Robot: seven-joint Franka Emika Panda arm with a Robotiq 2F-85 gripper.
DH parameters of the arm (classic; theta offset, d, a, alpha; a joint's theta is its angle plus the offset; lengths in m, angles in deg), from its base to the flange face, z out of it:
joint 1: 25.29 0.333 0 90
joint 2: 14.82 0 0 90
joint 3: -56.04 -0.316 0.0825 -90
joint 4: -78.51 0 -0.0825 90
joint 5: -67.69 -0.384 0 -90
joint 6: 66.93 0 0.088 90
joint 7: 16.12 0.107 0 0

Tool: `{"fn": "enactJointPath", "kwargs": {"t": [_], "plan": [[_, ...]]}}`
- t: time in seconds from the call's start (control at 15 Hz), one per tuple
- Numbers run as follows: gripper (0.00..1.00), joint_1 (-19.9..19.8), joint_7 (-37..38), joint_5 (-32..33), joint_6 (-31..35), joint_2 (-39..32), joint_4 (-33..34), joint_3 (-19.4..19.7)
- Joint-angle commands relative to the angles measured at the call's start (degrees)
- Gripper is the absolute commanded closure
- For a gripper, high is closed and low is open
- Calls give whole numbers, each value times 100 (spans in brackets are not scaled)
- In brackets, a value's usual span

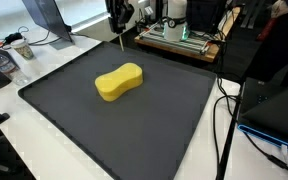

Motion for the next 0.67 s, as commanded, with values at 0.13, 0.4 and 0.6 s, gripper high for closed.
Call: {"fn": "enactJointPath", "kwargs": {"t": [0.13,0.4,0.6], "plan": [[96,510,52,-325,-1185,-1330,2100,758],[96,584,-105,-720,-1754,-2084,3333,1042],[96,558,-138,-1087,-2193,-2624,4214,1184]]}}
